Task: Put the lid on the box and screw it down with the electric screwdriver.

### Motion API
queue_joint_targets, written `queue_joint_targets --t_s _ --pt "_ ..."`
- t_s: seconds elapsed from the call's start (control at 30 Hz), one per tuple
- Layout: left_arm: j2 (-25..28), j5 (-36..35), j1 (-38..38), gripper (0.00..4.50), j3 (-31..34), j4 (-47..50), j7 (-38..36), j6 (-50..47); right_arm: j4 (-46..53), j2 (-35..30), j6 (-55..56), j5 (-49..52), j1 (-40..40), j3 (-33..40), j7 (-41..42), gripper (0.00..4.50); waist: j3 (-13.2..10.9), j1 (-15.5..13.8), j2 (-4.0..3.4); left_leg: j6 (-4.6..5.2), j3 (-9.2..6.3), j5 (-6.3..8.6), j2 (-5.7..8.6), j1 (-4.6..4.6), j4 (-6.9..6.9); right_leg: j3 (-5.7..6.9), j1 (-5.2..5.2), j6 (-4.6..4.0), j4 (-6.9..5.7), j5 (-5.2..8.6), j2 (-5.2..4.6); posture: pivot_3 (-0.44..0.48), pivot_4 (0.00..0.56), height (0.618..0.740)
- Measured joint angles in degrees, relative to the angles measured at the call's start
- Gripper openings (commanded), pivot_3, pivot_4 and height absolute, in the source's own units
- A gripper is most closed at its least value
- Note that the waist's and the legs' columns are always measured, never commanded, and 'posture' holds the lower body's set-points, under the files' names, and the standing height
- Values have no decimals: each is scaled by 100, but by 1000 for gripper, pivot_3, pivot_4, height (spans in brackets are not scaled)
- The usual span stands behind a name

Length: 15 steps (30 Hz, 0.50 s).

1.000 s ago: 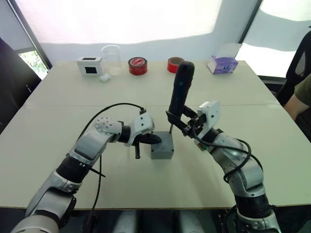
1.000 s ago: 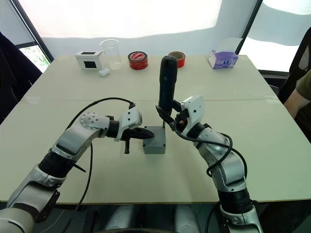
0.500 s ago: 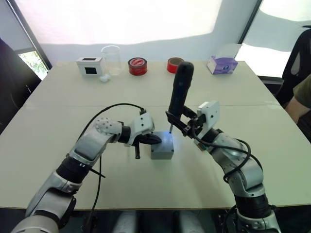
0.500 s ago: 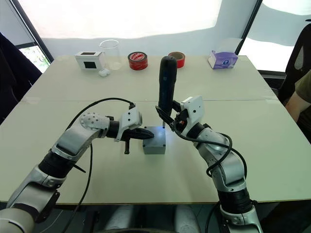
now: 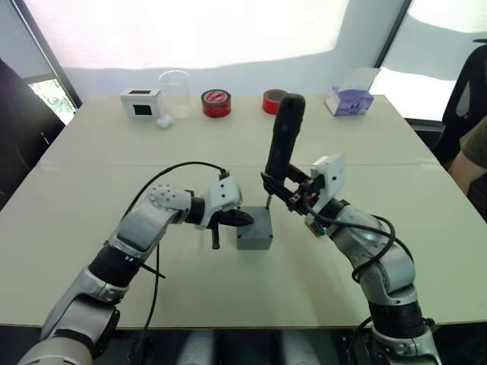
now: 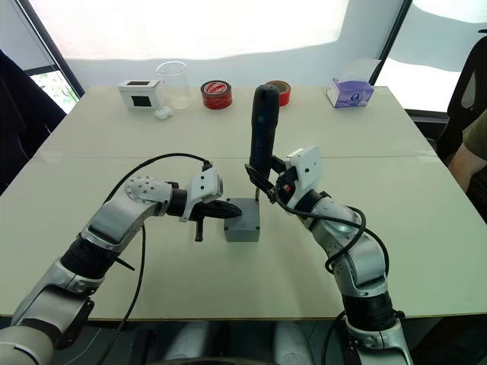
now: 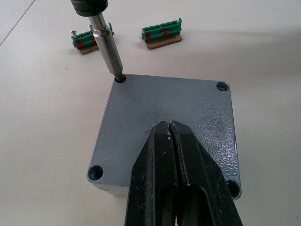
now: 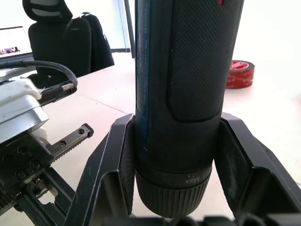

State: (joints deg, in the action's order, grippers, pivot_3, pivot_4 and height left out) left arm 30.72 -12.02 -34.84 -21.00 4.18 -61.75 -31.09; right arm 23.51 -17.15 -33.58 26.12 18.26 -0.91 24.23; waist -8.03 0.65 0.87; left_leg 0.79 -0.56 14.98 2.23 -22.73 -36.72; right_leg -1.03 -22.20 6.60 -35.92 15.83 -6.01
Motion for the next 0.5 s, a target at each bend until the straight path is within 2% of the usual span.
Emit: queue_joint_targets --t_s 0.13,0.27,0.37,0.5 --pt "-58 -157 1 0 154 -2 -2 -137 159 -184 -781 365 418 194 -189 1764 -14 -4 -10 -4 -1 -5 2 -89 -21 1 -69 9 -20 -9 2 0 150 740" --pt "-70 -306 1 0 239 14 -3 -284 229 -391 -1497 781 911 494 -394 1764 -32 -8 -32 -5 -1 -6 6 -137 -32 3 -110 23 -23 -17 2 0 150 740" --pt "-160 -439 24 0 420 38 108 -504 252 -591 -2146 1312 1586 974 -603 1764 -57 -1 -55 -9 -1 -10 8 -167 -41 5 -136 36 -25 -31 4 0 150 740" --pt "-467 -636 -64 0 852 -45 596 -845 103 -494 -3038 2492 2693 1860 -1222 1764 -77 7 -58 -14 -11 -14 6 -171 -36 12 -141 37 -26 -31 14 0 150 740"
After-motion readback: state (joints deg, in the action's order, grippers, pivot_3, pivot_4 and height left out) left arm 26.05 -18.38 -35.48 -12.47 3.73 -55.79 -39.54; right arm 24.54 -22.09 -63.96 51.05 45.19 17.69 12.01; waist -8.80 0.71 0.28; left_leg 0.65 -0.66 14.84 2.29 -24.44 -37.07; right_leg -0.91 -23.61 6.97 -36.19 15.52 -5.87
